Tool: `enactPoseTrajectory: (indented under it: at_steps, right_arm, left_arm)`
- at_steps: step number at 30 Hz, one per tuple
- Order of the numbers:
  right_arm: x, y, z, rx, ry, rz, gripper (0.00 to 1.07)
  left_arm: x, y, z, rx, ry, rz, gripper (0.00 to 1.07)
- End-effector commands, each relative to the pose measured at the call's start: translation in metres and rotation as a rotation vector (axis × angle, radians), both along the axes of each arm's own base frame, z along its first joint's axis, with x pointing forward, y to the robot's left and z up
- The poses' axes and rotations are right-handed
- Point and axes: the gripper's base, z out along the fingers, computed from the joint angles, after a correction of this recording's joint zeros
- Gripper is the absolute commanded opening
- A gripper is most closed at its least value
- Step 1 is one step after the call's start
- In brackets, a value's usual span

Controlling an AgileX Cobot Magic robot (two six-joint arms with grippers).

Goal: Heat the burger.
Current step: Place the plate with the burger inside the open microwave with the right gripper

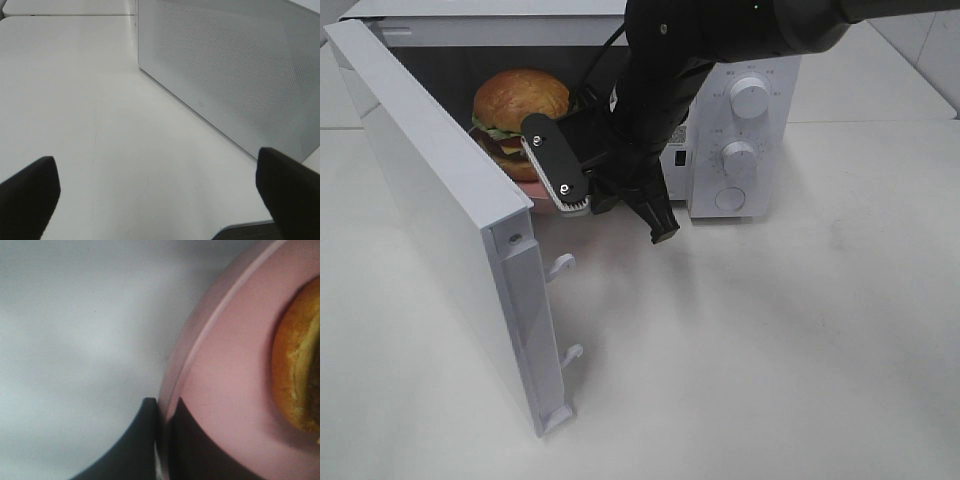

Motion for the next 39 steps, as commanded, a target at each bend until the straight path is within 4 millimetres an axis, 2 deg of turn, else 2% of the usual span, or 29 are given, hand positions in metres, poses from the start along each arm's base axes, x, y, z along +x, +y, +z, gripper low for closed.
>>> enactPoseTrajectory:
  at_steps: [1, 21, 39]
  right_arm:
    - [0.006, 0.008, 0.011, 0.062, -0.047, -0.031, 0.00]
    - [0.041, 0.028, 0.012, 0.060, -0.092, -0.127, 0.00]
    - [0.057, 0.041, -0.001, 0.085, -0.103, -0.148, 0.00]
  left_arm:
    - [0.000, 0.000, 0.001, -0.007, -0.016, 0.001, 1.00]
    - [0.000, 0.000, 0.001, -0.007, -0.016, 0.001, 1.00]
    - [0.000, 0.000, 0.001, -0.007, -0.016, 0.001, 1.00]
